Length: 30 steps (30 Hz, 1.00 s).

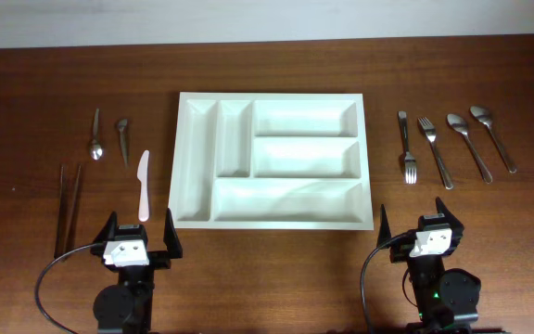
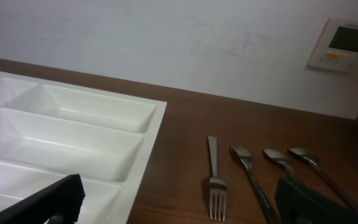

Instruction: Pack container

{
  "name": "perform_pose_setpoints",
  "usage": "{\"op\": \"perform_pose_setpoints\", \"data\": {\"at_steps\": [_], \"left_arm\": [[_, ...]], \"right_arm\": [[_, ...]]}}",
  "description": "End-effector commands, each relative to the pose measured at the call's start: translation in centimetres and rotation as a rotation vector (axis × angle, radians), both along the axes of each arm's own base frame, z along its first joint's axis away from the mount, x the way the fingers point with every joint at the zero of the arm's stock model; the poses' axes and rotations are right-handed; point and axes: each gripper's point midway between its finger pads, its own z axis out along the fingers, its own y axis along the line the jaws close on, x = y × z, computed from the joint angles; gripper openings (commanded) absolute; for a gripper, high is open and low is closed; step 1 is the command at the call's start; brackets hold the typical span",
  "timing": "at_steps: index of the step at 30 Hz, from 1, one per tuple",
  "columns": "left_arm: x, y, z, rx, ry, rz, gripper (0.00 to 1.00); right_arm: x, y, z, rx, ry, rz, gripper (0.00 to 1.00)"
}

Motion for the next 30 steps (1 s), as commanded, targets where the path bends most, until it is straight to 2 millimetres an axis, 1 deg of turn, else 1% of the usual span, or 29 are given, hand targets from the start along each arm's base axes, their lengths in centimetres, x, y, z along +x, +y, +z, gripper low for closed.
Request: {"op": "perform_pose_setpoints", "data": {"at_steps": [1, 4, 7, 11, 14, 15, 17, 18, 19, 20, 21, 23, 24, 25, 27, 29, 30], "left_arm": [[0.0, -0.3, -0.2, 0.011, 0.003, -0.016, 0.99], [0.0, -0.3, -0.2, 0.011, 0.002, -0.016, 0.99], [0.0, -0.3, -0.2, 0.011, 0.003, -0.016, 0.99], [0.0, -0.3, -0.2, 0.011, 0.002, -0.016, 0.99], [0.0, -0.3, -0.2, 0.011, 0.003, -0.016, 0.99], [0.0, -0.3, -0.2, 0.011, 0.002, -0.016, 0.99], [0.0, -0.3, -0.2, 0.011, 0.003, -0.016, 0.99], [0.0, -0.3, -0.2, 0.011, 0.002, -0.016, 0.99], [0.0, -0.3, -0.2, 0.011, 0.002, -0.016, 0.99], [0.0, -0.3, -0.2, 0.011, 0.002, -0.016, 0.99], [0.0, -0.3, -0.2, 0.011, 0.003, -0.016, 0.99], [0.0, -0.3, -0.2, 0.011, 0.003, -0.016, 0.99], [0.0, -0.3, -0.2, 0.011, 0.003, -0.016, 0.99], [0.0, -0.3, -0.2, 0.011, 0.003, -0.016, 0.99], [0.0, -0.3, -0.2, 0.011, 0.002, -0.016, 0.99], [0.0, -0.3, -0.2, 0.011, 0.003, -0.016, 0.99], [0.0, -0.3, -0.2, 0.011, 0.003, -0.016, 0.99]], "right_arm": [[0.0, -0.1, -0.2, 0.011, 0.002, -0.007, 0.99], [0.0, -0.1, -0.2, 0.01, 0.001, -0.008, 0.99], [0.0, 0.0, 0.6, -0.002, -0.029, -0.001, 0.99], [0.0, 0.1, -0.2, 0.002, 0.001, 0.005, 0.99], [-0.1, 1.1, 0.0, 0.126, 0.003, 0.054, 0.99], [-0.2, 1.3, 0.4, 0.196, 0.005, 0.056, 0.99], [-0.5, 1.9, 2.3, 0.204, -0.024, 0.1, 0.99], [-0.8, 1.7, 3.8, 0.169, -0.039, 0.092, 0.99], [-1.0, 1.5, 4.5, 0.149, -0.04, 0.078, 0.99], [-1.2, 0.8, 5.2, 0.124, -0.03, 0.039, 0.99], [-1.4, -0.3, 5.9, 0.1, 0.0, -0.02, 0.99], [-1.9, -2.5, 6.2, 0.07, 0.12, -0.156, 0.99], [-2.0, -3.3, 6.3, 0.053, 0.193, -0.203, 0.99], [-2.0, -3.6, 6.4, 0.04, 0.244, -0.223, 0.99], [-1.3, -3.6, 7.0, 0.002, 0.364, -0.22, 0.99], [-0.1, -2.7, 7.4, -0.092, 0.524, -0.146, 0.99], [1.2, -1.7, 7.5, -0.189, 0.688, -0.047, 0.99]]}}
